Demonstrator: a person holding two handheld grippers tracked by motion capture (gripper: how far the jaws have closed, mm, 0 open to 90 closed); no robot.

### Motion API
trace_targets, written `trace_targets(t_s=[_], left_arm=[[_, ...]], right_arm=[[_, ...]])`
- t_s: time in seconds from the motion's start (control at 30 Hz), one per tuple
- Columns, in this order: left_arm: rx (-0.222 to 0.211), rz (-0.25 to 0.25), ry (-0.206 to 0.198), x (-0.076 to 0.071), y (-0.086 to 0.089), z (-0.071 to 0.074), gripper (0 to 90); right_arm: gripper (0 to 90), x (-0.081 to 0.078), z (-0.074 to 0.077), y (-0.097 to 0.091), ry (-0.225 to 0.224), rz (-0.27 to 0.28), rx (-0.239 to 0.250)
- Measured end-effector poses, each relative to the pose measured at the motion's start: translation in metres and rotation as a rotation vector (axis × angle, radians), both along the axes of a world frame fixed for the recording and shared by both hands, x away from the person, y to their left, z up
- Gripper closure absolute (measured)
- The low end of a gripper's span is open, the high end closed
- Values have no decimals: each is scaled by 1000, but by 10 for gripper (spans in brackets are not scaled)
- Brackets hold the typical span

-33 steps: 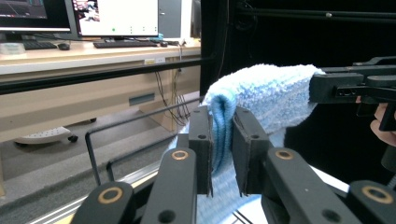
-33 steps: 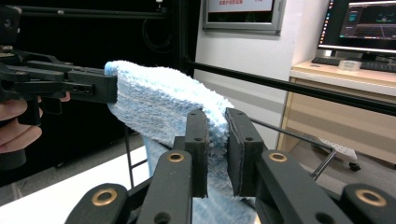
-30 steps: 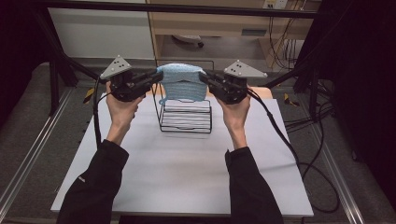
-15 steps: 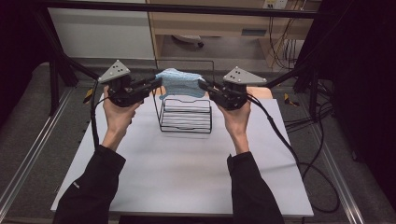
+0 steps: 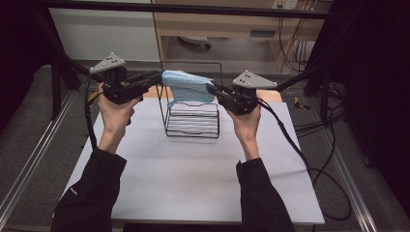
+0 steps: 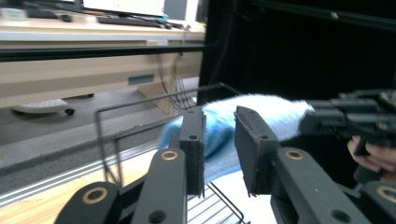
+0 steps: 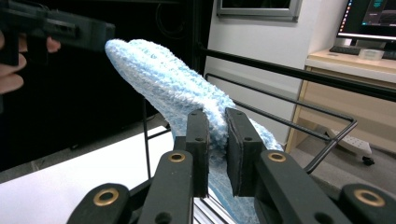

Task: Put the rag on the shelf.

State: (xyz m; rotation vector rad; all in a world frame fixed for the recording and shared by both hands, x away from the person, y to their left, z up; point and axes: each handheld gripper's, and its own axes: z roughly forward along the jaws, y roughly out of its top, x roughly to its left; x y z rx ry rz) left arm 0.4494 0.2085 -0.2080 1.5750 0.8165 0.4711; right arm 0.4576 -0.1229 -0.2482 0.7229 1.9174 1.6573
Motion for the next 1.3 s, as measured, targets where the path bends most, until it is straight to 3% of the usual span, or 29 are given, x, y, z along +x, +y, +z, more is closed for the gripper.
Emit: trace_targets(t_s=[0.17, 0.33, 0.43, 0.6, 0.77, 0.87, 1.0, 1.1, 1.3], left_arm=[[15, 26, 28, 6, 3, 5, 776], [35, 13, 34, 18, -17, 13, 824], [57, -11, 60, 26, -29, 12, 834], [91, -77, 90, 19, -32, -3, 861], [129, -103, 112, 11, -30, -24, 874], [152, -108, 121, 10, -32, -35, 876], [167, -106, 123, 10, -35, -46, 882], [171, -98, 131, 12, -36, -53, 888], [179, -74, 132, 17, -37, -64, 893]], right_arm=[[809, -1, -1, 0, -5, 12, -6], [807, -2, -4, 0, -20, 20, -34], [803, -2, -7, -1, -21, 29, -42], [761, -3, -8, -2, -4, 46, -49], [633, -6, -5, -5, 27, 82, -27], [615, -8, -2, -5, 35, 80, -17], [763, -8, -4, -3, 79, 78, -32], [855, -5, -10, 1, 134, 51, -78], [888, 6, -29, 1, 180, -8, -88]])
